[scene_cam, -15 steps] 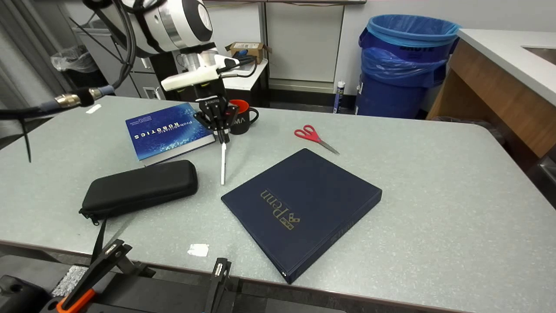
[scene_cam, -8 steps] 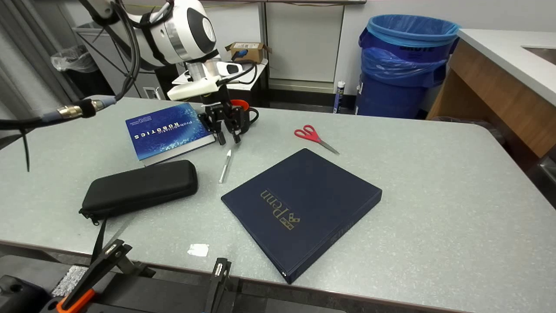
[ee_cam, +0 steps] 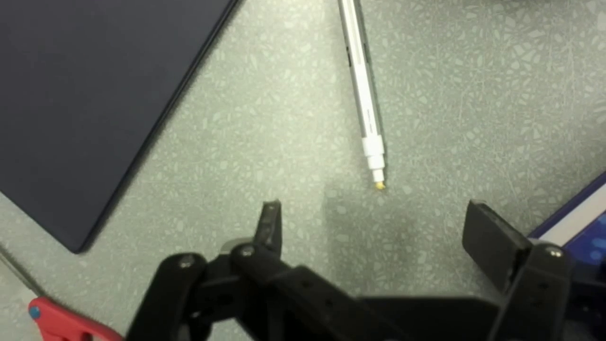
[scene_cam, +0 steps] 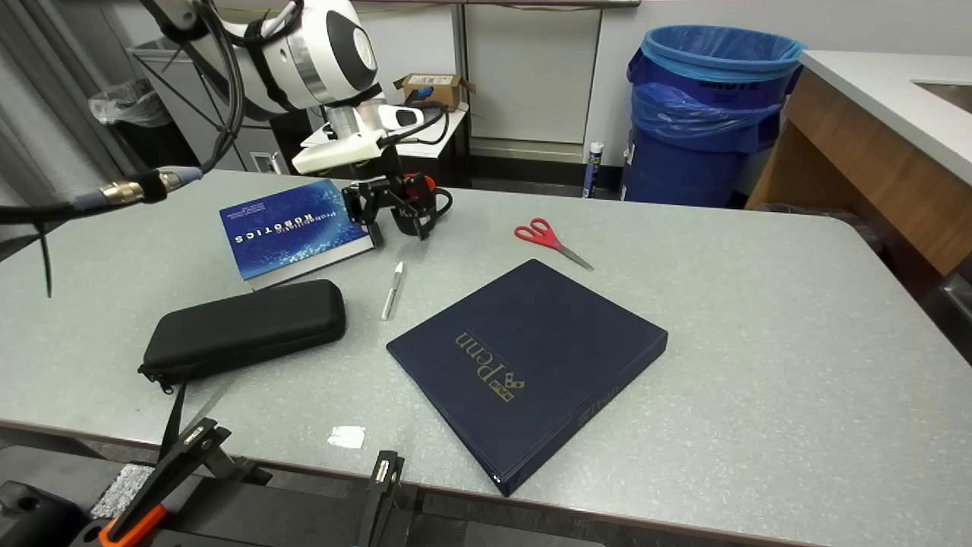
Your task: Put the marker on the table
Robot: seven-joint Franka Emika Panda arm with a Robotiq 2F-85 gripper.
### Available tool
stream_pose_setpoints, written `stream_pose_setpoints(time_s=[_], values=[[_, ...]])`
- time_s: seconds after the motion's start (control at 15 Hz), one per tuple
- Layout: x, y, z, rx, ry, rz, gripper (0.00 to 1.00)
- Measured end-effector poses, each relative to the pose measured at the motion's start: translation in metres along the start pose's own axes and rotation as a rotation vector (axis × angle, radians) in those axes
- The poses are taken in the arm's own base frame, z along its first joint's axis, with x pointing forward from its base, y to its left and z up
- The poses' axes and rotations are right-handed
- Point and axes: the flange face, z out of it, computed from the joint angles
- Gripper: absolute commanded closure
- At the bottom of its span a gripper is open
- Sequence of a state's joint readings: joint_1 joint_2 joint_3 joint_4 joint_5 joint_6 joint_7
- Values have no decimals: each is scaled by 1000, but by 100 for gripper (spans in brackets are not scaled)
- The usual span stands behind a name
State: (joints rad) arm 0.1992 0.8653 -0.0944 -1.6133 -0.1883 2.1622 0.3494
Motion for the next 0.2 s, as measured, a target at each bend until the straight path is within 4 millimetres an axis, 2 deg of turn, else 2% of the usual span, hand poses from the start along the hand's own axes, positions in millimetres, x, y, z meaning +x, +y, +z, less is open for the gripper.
stream_pose_setpoints(time_s=[0.2], values=[[1, 0, -1, 1, 3, 0, 0]])
